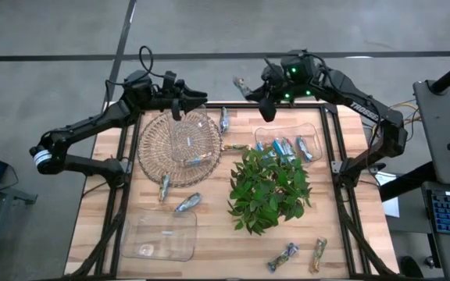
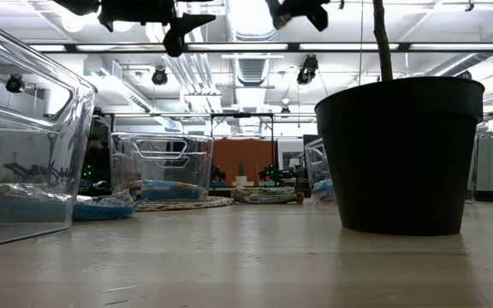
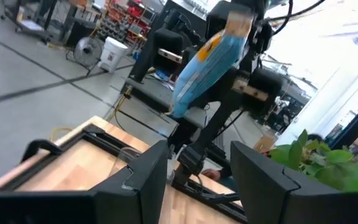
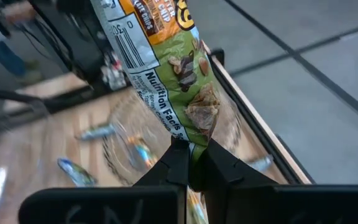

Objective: Pick and place Granola Bars by type
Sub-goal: Put the top right yellow granola bar into the top left transparent bin

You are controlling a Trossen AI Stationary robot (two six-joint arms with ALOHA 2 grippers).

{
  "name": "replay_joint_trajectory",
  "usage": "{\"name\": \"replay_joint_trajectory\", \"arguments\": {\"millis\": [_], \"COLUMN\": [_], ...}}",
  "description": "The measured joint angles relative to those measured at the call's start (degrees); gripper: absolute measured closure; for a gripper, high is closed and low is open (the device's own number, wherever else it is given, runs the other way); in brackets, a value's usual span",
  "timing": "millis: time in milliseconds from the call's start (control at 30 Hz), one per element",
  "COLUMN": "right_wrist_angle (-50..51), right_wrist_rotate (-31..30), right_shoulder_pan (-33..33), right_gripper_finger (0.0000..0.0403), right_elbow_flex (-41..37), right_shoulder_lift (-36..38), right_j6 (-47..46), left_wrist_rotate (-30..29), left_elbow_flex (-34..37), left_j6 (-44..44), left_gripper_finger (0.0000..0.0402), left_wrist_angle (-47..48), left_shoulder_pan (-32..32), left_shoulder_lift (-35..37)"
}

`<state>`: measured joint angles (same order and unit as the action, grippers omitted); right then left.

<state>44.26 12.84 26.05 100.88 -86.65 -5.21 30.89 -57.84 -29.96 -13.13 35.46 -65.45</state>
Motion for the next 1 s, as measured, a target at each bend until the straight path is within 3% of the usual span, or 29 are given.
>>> {"name": "replay_joint_trajectory", "arguments": {"millis": [300, 667, 1000], "right_wrist_angle": [-5.5, -11.3, -17.6], "right_wrist_rotate": [1.6, 2.7, 5.4], "right_shoulder_pan": [-1.7, -3.5, -3.8], "right_gripper_finger": [0.0395, 0.0395, 0.0395], "right_elbow_flex": [-0.1, -0.2, -0.2], "right_shoulder_lift": [-1.6, -5.9, -8.1], "right_j6": [-2.5, -5.3, -7.0], "left_wrist_rotate": [-3.7, -5.8, -5.8], "left_elbow_flex": [0.0, -2.3, -5.5], "left_j6": [7.3, 13.8, 16.9], "left_gripper_finger": [0.0233, 0.0166, 0.0164], "left_wrist_angle": [-2.4, -2.3, -1.2], "left_shoulder_pan": [0.0, -0.7, -2.7], "left_shoulder_lift": [0.0, 0.0, -0.2]}}
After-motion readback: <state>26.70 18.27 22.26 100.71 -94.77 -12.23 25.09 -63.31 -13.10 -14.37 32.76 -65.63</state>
